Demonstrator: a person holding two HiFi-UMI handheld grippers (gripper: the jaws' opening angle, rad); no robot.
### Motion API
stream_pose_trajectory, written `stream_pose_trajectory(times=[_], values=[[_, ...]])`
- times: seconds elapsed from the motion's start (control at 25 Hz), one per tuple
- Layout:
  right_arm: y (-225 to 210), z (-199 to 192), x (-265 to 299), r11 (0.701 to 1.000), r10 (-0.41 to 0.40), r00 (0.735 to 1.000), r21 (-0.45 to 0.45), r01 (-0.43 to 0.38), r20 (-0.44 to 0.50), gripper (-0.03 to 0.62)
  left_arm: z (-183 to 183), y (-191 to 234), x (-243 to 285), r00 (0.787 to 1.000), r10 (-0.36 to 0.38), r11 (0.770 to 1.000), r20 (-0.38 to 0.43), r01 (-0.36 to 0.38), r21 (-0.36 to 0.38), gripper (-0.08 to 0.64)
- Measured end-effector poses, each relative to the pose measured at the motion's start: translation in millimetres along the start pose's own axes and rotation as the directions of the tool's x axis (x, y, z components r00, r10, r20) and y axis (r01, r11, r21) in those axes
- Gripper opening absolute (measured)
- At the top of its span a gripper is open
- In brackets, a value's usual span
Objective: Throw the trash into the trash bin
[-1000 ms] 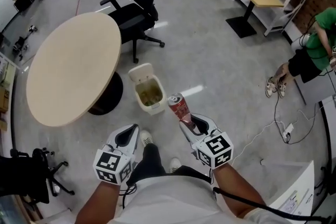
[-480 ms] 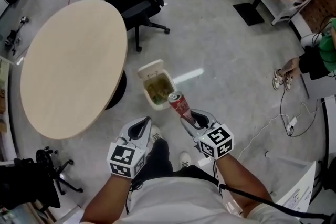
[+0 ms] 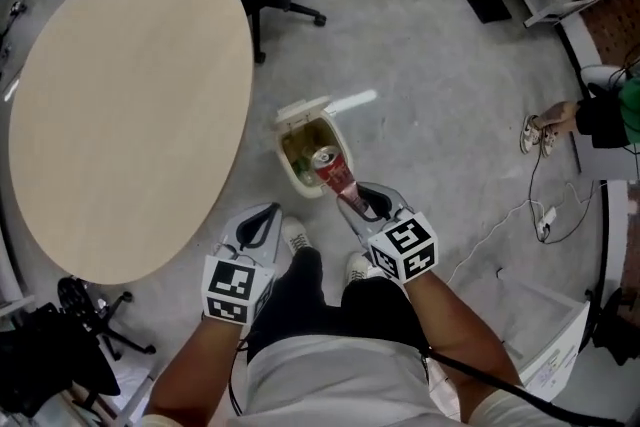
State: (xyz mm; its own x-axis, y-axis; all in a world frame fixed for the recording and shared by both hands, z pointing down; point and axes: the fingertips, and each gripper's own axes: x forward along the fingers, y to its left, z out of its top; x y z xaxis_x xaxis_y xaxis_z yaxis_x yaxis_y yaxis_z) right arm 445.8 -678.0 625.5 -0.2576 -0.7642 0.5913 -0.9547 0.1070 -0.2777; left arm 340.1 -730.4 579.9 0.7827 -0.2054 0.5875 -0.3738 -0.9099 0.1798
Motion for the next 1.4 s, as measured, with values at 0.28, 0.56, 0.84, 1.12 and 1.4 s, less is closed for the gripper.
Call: stream_pose_trajectory(times=[0.28,0.56,0.84,1.12,1.4], values=[[-19.0,-38.3,49.8,0.999,-0.031,0.988,-0.014,0.029,-0.150,0.140,-42.5,16.3,36.5,0.997,-0.018,0.994,-0.071,0.010,-0.110,0.008],[-59.2,-112.5,122.7,0.997,-0.059,0.938,-0.064,0.039,-0.342,0.140,-91.7,21.7,85.6,0.986,0.011,0.995,-0.164,-0.027,-0.096,0.008],[-91.6,-170.0,183.4,0.994,-0.054,0.871,-0.106,0.001,-0.488,0.140,-126.9,44.8,127.2,0.965,0.094,0.990,-0.244,-0.116,-0.075,0.008],[-104.7,-195.5,230.5,0.992,-0.027,0.822,-0.119,-0.050,-0.569,0.140,-168.9,51.1,163.2,0.934,0.073,0.975,-0.350,-0.141,-0.173,0.008],[-110.8,-186.5,260.3,0.995,-0.017,0.821,-0.092,-0.044,-0.570,0.143,-185.5,56.3,187.1,0.922,0.042,0.955,-0.385,-0.150,-0.256,0.008]])
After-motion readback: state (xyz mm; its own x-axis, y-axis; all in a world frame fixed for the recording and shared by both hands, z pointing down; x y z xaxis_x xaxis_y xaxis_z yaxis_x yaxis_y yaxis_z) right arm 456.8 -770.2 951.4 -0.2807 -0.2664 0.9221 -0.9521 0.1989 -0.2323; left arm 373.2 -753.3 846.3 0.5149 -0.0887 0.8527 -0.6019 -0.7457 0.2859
